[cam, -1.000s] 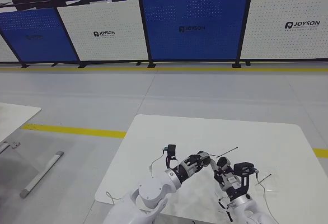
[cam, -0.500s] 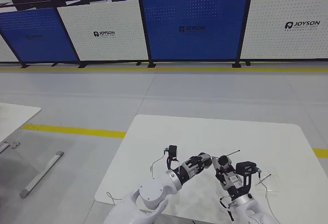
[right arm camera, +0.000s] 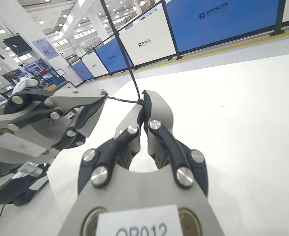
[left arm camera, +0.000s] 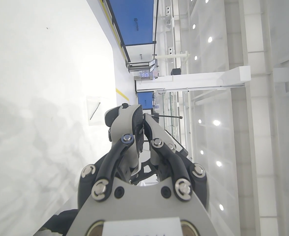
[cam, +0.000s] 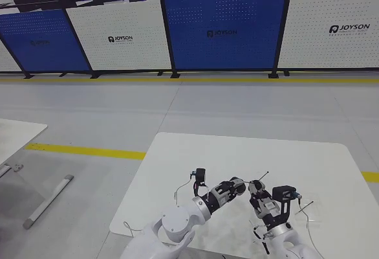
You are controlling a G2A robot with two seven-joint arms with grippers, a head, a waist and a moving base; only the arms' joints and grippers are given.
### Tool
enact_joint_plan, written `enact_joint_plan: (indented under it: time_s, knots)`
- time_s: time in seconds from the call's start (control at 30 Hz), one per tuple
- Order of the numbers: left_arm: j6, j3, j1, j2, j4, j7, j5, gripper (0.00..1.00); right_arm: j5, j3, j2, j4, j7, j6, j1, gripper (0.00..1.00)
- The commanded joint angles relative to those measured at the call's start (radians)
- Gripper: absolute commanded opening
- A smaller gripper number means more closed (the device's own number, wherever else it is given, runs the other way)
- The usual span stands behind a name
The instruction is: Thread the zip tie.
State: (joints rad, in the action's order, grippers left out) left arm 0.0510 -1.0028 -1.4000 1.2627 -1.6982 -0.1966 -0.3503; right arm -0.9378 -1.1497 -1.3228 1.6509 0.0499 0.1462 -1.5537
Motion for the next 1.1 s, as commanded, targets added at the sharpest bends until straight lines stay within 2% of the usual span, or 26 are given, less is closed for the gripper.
enact_joint_plan:
  time_s: [0.0,0.33,1.07]
  knots:
    - [-0.001,0.0,0.0,0.0,0.0,0.0,-0.002,0.0,-0.001,0.0,0.0,-0.004,-0.002,0.002,0.001,0.0]
    - [-0.038,-0.008,-0.006,0.0,-0.005,-0.003,-0.018,0.0,-0.006,0.01,-0.002,-0.023,-0.006,0.002,0.012,0.0]
    - [-0.065,-0.013,-0.014,0.001,-0.022,0.003,-0.031,0.0,0.001,0.009,-0.002,-0.045,-0.003,0.015,0.017,0.0]
